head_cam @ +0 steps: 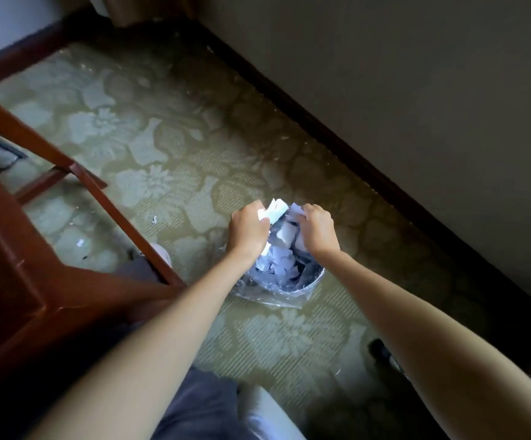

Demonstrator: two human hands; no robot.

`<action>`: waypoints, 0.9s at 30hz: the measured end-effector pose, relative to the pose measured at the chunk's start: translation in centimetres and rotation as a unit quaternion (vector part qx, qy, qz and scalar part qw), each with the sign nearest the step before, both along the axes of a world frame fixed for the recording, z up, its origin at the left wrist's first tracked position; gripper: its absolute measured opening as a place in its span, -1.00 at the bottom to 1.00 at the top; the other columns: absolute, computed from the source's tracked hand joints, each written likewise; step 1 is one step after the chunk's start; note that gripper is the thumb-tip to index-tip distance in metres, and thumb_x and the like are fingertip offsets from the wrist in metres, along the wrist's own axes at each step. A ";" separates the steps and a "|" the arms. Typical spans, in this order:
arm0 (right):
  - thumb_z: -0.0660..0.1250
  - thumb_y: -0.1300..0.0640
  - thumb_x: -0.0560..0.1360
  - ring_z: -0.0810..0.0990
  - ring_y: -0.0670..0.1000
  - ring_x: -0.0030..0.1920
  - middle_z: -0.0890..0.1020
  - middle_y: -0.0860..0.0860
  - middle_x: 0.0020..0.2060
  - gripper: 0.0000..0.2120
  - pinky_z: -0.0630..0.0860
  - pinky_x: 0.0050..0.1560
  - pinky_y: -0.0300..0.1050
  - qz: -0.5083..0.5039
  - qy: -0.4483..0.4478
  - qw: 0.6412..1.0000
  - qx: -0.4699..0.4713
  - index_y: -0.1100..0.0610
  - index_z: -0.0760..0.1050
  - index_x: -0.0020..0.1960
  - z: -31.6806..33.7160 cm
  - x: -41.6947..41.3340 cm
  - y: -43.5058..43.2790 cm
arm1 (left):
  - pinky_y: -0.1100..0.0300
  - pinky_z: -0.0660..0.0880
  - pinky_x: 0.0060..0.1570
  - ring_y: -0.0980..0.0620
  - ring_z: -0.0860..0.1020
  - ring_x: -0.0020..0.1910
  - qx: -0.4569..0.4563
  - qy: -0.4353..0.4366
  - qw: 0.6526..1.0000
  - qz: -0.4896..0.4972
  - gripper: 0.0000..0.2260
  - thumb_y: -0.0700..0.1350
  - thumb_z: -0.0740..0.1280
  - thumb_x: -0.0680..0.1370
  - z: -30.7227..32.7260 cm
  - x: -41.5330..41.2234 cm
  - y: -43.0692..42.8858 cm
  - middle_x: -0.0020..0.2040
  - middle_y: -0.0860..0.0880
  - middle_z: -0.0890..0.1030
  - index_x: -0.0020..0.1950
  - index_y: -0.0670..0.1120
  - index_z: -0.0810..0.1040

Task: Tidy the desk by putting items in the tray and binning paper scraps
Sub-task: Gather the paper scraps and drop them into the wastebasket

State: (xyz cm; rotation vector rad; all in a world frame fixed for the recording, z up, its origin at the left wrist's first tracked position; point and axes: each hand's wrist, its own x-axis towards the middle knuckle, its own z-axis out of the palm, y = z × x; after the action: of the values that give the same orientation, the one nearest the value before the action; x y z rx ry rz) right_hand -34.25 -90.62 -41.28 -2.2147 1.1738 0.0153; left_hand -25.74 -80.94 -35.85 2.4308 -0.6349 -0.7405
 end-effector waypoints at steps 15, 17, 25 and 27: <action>0.10 0.45 0.51 0.53 0.27 0.10 0.51 0.32 0.14 -0.76 0.46 0.07 0.04 0.071 0.153 0.979 0.119 0.40 0.44 0.12 -12.4 0.7 -0.6 | 0.07 0.43 -0.03 -0.21 0.52 0.14 0.186 0.079 0.979 -0.024 -0.80 -0.26 0.18 0.56 -14.0 0.4 -2.5 0.14 -0.25 0.59 0.13 -0.20 0.52; 0.12 0.47 0.49 0.51 0.25 0.16 0.44 0.28 0.23 -0.70 0.47 0.17 0.04 0.094 0.166 0.974 0.122 0.38 0.40 0.20 -13.2 1.1 -1.0 | 0.08 0.47 0.06 -0.21 0.52 0.17 0.186 0.108 0.977 -0.002 -0.76 -0.26 0.19 0.56 -14.8 0.6 -2.8 0.18 -0.24 0.57 0.20 -0.19 0.51; 0.10 0.32 0.58 0.20 0.19 0.41 0.18 0.22 0.40 -0.51 0.27 0.40 -0.01 0.169 0.231 0.947 0.143 0.34 0.07 0.47 -14.0 1.4 -0.7 | 0.00 0.47 0.23 -0.21 0.40 0.33 0.188 0.185 0.964 -0.031 -0.47 -0.40 0.12 0.54 -15.1 1.1 -2.5 0.42 -0.21 0.33 0.48 -0.07 0.24; 0.13 0.23 0.60 0.15 0.22 0.45 0.15 0.23 0.43 -0.47 0.22 0.43 0.05 0.190 0.243 0.938 0.157 0.32 0.02 0.49 -13.4 1.4 -0.3 | 0.00 0.46 0.20 -0.19 0.42 0.33 0.195 0.217 0.956 -0.035 -0.39 -0.41 0.08 0.55 -14.5 0.9 -1.9 0.49 -0.19 0.24 0.55 -0.04 0.04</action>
State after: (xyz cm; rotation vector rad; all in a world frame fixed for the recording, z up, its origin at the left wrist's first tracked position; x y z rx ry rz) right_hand -32.84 -90.88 -54.65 -2.1644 0.8779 0.8907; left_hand -24.80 -82.84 -50.34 2.4640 -0.4275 -1.4976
